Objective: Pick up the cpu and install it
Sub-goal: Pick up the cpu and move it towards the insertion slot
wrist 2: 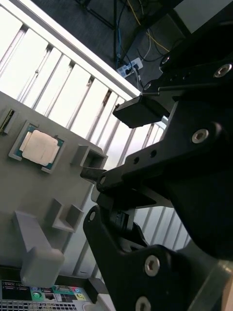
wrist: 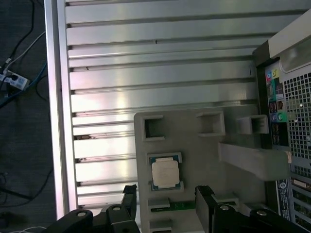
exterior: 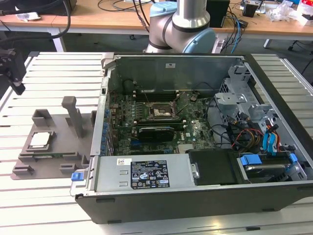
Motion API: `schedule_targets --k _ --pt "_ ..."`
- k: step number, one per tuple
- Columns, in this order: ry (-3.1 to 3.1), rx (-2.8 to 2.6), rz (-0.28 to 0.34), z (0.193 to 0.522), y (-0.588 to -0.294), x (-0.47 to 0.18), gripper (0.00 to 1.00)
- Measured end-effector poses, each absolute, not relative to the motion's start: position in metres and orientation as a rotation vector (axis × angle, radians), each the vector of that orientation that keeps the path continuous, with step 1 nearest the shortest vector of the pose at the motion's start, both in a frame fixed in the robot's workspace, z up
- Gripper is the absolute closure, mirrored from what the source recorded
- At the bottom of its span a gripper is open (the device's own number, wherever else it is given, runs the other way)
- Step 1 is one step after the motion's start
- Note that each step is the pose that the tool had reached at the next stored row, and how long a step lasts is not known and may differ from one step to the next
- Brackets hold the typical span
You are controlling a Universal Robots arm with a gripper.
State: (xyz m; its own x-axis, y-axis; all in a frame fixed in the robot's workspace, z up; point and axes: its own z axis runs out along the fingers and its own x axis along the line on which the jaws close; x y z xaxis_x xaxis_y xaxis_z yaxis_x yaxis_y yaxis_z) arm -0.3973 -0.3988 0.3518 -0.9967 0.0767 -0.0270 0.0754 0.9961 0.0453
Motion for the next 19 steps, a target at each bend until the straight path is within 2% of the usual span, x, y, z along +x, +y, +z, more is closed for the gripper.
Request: schedule_targets --k 19 --pt "3.11 0.118 0.069 0.339 -0.399 -0.397 0.4"
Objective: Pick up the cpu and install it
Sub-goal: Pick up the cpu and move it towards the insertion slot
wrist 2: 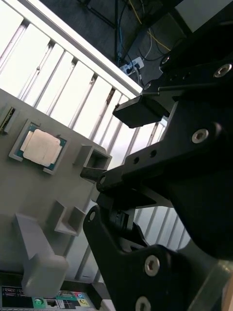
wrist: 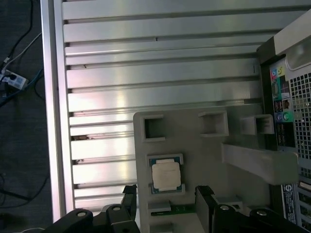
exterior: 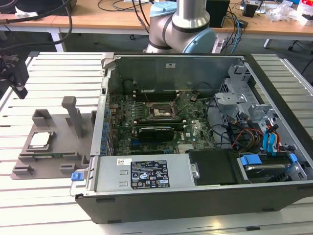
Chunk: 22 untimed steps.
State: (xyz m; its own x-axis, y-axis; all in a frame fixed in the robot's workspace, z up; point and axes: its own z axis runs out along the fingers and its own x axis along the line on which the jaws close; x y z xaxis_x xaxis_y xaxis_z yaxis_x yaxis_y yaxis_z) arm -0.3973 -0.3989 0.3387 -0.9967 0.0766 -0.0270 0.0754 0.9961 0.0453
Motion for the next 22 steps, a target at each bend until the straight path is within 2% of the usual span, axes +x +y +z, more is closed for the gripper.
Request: schedule_targets --k 22 --pt "3.11 0.118 0.069 0.324 -0.399 -0.397 0.4"
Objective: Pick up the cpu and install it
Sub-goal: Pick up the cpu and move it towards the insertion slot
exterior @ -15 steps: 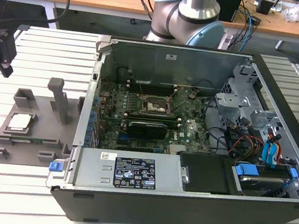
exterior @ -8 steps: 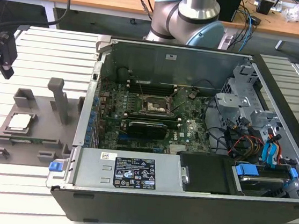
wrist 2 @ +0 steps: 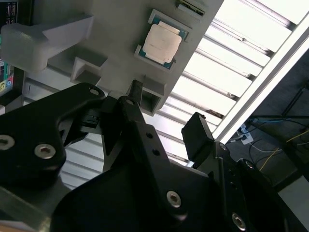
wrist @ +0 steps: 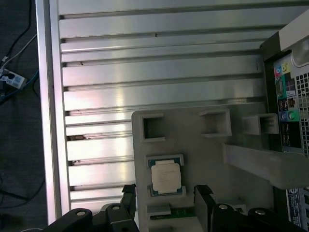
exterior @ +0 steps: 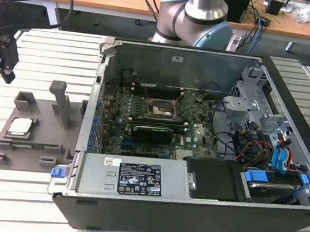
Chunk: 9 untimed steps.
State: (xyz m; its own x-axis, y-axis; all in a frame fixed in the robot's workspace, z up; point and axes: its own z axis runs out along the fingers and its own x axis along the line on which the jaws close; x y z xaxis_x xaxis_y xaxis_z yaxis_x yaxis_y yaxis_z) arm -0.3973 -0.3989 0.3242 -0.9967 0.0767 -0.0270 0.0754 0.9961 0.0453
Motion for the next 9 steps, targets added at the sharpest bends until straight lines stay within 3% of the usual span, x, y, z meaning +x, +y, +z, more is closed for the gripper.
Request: schedule_targets --k 9 --pt "3.11 0.118 0.069 0.3179 -0.3989 -0.3973 0.4"
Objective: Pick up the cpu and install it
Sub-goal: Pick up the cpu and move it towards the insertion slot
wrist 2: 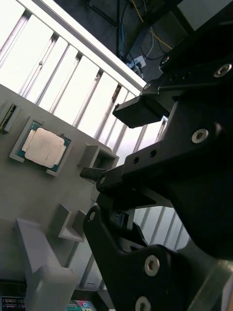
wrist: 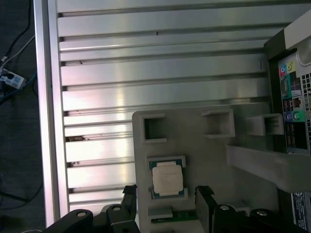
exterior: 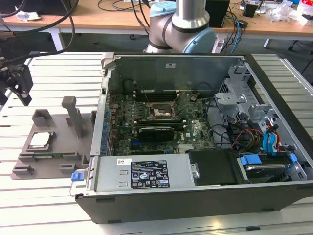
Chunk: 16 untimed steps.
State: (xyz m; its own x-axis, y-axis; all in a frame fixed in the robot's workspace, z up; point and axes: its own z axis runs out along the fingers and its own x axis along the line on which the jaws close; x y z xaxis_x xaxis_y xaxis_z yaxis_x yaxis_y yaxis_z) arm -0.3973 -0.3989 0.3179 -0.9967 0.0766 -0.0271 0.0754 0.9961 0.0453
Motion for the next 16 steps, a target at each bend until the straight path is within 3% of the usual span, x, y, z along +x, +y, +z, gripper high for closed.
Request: schedule_targets --k 16 --pt "3.11 0.118 0.069 0.306 -0.399 -0.397 0.4"
